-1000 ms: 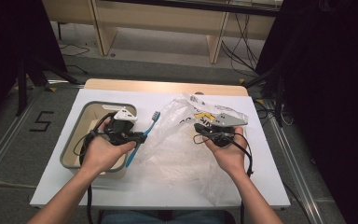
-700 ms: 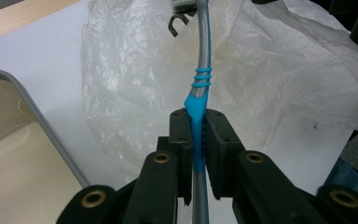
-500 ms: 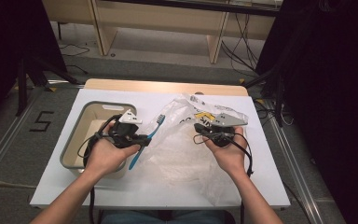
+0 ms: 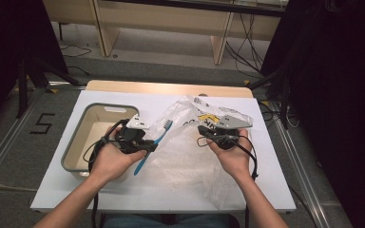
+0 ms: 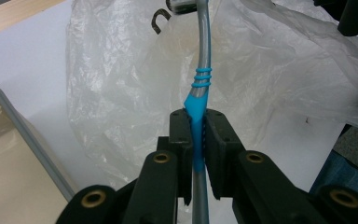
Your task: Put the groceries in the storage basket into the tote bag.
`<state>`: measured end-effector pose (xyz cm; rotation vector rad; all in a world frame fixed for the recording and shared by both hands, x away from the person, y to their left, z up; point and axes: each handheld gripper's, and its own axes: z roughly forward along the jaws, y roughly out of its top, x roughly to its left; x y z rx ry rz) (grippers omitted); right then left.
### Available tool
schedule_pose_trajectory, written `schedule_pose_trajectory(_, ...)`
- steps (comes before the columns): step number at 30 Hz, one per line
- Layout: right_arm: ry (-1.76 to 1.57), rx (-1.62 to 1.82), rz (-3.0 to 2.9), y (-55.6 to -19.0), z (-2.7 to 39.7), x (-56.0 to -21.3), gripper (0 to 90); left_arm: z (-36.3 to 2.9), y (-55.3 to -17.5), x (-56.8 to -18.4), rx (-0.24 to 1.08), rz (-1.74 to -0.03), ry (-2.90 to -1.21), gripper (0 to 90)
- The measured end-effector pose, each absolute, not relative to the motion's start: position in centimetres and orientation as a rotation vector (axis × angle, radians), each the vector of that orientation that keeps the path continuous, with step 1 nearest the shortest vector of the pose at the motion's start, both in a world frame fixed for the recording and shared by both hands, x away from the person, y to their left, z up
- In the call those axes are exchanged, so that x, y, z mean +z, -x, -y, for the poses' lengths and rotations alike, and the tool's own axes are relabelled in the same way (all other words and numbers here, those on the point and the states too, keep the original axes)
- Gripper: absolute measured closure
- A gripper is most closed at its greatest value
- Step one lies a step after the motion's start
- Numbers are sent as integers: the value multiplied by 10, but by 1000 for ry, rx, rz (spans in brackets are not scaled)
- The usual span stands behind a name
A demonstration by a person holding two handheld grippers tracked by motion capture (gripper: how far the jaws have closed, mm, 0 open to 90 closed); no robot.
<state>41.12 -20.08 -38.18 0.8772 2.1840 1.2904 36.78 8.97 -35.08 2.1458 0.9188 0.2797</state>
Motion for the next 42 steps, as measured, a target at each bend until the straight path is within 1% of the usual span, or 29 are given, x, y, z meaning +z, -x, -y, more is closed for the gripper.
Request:
schedule_pose_trajectory(26, -881, 1293, -2180, -411, 201, -381, 900, -66, -366, -368, 242, -884, -2221, 815)
schedule_pose_trajectory(42, -880, 1295, -2181, -411, 201, -381, 900, -58, -367, -375, 231, -881, -2247, 814)
